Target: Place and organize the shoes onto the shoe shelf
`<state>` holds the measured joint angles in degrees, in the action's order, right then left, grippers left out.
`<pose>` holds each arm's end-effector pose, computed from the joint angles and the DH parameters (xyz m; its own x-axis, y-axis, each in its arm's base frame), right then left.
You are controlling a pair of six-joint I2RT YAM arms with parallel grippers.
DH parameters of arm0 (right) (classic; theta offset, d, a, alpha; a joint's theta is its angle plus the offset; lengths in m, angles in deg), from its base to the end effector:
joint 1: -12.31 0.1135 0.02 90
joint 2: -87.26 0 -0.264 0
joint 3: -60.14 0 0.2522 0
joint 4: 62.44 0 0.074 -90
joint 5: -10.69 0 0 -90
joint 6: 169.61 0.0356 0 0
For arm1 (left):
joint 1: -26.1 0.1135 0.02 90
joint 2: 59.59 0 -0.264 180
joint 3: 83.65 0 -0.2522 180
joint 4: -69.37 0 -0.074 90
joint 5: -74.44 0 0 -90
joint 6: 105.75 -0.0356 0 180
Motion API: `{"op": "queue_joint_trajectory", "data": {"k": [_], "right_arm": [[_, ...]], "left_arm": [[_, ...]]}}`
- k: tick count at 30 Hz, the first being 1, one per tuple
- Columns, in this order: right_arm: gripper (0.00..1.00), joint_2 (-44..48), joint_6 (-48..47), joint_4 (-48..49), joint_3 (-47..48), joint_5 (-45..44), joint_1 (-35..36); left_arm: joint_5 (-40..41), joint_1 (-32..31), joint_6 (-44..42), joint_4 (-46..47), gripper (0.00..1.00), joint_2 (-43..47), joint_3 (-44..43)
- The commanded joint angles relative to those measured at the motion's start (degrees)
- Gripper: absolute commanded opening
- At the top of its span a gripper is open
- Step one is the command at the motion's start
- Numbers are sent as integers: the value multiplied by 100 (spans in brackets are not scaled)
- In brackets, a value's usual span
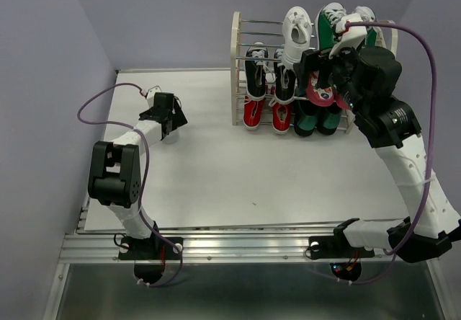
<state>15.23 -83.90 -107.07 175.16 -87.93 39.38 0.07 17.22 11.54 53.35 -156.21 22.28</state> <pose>0.2092 0.1009 0.5335 -0.0017 -0.0839 -0.9965 -0.3176 0.9449 -0.0791 0.3651 -0.0473 0.2115 -0.5202 -0.3656 -0.7718 -0.3353 0.9186 -0.2092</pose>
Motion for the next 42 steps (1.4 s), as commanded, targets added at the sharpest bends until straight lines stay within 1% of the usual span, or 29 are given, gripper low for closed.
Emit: {"op": "queue_joint_trajectory", "data": {"k": [1,2,4,5,6,7,8,9,11,15,16,18,20,21,22,23,25,26,29,30,31,34,36,39,42], "right_arm": [[100,154,34,266,-219,98,-18],[100,172,69,257,-272,37,-18],[100,242,209,283,-438,-157,-18],[100,277,271,292,-501,-236,-18],[100,364,393,318,-649,-306,-18],[100,426,420,362,-651,-324,-18],[100,479,421,389,-868,-307,-18],[100,610,664,415,-966,-289,-18],[100,760,815,503,-1316,-280,-18],[100,1129,982,679,-2012,-202,-18],[100,1252,1018,696,-2143,-123,-18],[100,1331,1264,810,-2529,114,-18],[100,1455,1369,942,-2933,438,-18],[100,1481,1405,960,-2936,527,-18],[100,1481,1422,978,-3162,607,-18],[100,1481,1423,969,-3260,668,-18],[100,1455,1440,943,-3471,730,-18],[100,1455,1423,934,-3515,687,-18],[100,1437,1423,934,-3647,651,-18],[100,1411,1423,943,-3665,704,-18],[100,1402,1405,934,-3665,721,-18],[100,1341,1431,943,-3683,731,-18],[100,1314,1449,934,-3692,704,-18],[100,1323,1458,943,-3727,695,-18],[100,1367,1467,934,-3779,651,-18]], "left_arm": [[-78,10,-566,253,99,-312,-454],[-79,10,-602,253,99,-366,-490],[35,10,-619,253,92,-445,-525],[27,10,-646,270,76,-446,-517],[44,18,-681,305,51,-419,-482],[45,10,-698,305,51,-410,-455],[45,10,-725,314,36,-393,-446],[45,10,-742,314,25,-384,-403],[-43,-78,-830,366,0,-279,-254],[167,-455,-883,446,0,63,97],[307,-743,-857,455,0,256,195],[405,-1070,-769,455,0,476,492],[545,-1850,-603,455,0,993,826],[546,-1854,-524,455,0,996,959],[563,-2054,-401,463,0,1283,1108],[502,-2456,-208,516,0,1416,1249],[431,-2880,-49,543,0,1759,1636],[423,-3282,143,543,0,1847,1741],[238,-3812,469,630,0,2190,2128],[186,-4162,575,683,0,2252,2286],[176,-4331,602,735,0,2357,2348],[203,-4665,647,780,1,2376,2463],[203,-4710,620,736,3,2323,2472],[220,-4833,506,604,0,2244,2428],[430,-5148,400,455,0,2357,2218]]}}
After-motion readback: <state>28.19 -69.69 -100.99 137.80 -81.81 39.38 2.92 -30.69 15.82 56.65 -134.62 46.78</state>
